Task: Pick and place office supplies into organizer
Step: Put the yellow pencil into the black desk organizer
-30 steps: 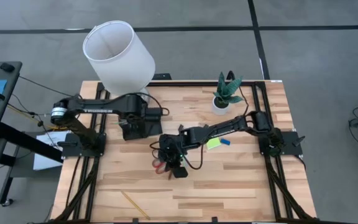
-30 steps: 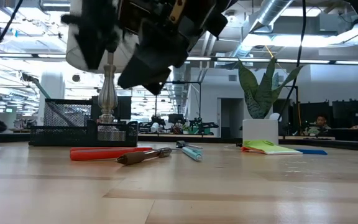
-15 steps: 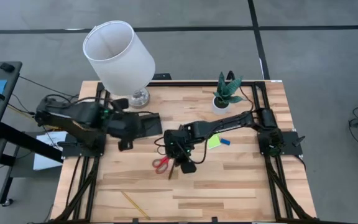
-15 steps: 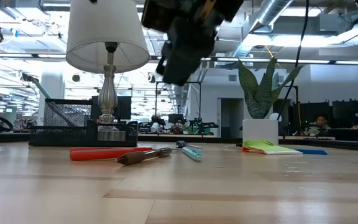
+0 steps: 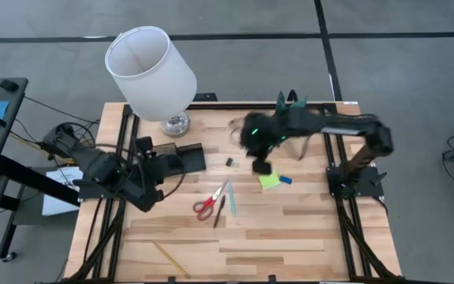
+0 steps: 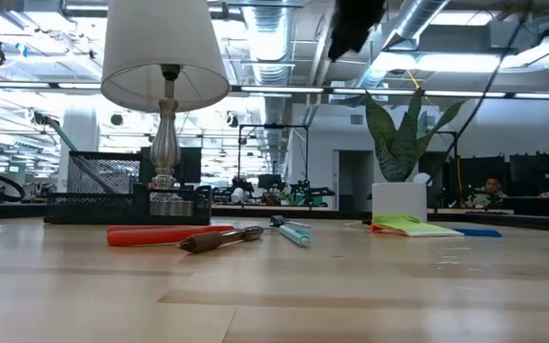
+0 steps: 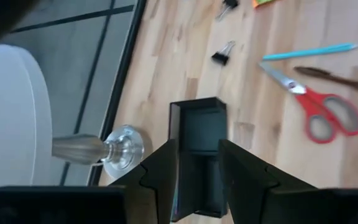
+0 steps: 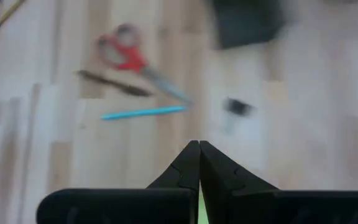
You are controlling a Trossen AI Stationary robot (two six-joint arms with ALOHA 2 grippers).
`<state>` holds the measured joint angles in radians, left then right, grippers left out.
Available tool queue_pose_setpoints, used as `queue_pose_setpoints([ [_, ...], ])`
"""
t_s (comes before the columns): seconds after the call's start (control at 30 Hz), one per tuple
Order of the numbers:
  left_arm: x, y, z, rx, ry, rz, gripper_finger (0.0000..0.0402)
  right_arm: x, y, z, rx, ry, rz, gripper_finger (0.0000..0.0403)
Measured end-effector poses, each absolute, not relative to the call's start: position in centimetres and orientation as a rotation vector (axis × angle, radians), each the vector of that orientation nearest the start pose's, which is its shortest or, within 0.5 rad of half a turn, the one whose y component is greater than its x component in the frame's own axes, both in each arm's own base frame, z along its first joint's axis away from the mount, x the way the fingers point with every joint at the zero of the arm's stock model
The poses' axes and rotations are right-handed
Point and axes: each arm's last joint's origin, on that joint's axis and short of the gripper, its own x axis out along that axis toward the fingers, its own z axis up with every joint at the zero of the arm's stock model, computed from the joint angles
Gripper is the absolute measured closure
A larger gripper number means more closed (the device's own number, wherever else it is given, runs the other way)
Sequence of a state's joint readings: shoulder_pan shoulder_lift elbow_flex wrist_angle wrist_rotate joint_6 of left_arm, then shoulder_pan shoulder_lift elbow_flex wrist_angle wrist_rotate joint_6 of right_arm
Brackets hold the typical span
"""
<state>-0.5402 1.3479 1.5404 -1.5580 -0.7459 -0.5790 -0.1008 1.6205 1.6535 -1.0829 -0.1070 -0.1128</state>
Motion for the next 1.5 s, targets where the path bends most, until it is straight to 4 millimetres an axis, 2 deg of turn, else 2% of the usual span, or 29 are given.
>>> queue_pose_setpoints([
  [0.13, 18.7, -9.4, 36.0, 0.283, 0.972, 0.525, 0.0291, 28.4, -4.7, 38.9, -0.003, 0.872, -0.036, 0.0401],
  [0.17, 18.7, -9.6, 35.4, 0.261, 0.969, 0.541, 0.0291, 27.6, -5.0, 39.1, -0.009, 0.822, -0.05, 0.0401],
  [0.23, 18.7, -10.2, 33.8, 0.229, 0.94, 0.566, 0.0291, 26.3, -5.3, 38.3, -0.003, 0.748, -0.08, 0.0401],
  [0.3, 18.9, -11.2, 31.7, 0.204, 0.87, 0.581, 0.0291, 25.7, -5.3, 36.2, 0.041, 0.665, -0.108, 0.0401],
  [0.5, 20.1, -13.4, 25.0, 0.021, 0.681, 0.516, 0.0291, 25.0, -3.2, 25.7, 0.132, 0.496, -0.073, 0.0401],
  [0.57, 20.5, -13.5, 23.6, -0.036, 0.616, 0.519, 0.0291, 24.8, -2.2, 23.1, 0.156, 0.464, -0.046, 0.0401],
  [0.67, 21.3, -13.1, 22.3, -0.146, 0.546, 0.522, 0.0291, 24.6, -0.6, 20.4, 0.165, 0.435, -0.006, 0.0401],
  [0.87, 22.6, -11.9, 20.9, -0.275, 0.595, 0.438, 0.0291, 25.5, 2.6, 18.4, 0.138, 0.429, 0.083, 0.0401],
  [1.1, 23.0, -10.5, 20.2, -0.313, 0.613, 0.465, 0.0291, 26.6, 5.5, 16.0, 0.082, 0.437, 0.188, 0.0401],
  [1.27, 23.3, -10.4, 20.3, -0.324, 0.635, 0.419, 0.0291, 27.4, 5.6, 15.0, 0.061, 0.425, 0.15, 0.0401],
  [1.5, 22.9, -12.0, 20.0, -0.286, 0.855, 0.035, 0.0291, 27.9, 5.0, 15.6, 0.037, 0.377, 0.137, 0.0401],
])
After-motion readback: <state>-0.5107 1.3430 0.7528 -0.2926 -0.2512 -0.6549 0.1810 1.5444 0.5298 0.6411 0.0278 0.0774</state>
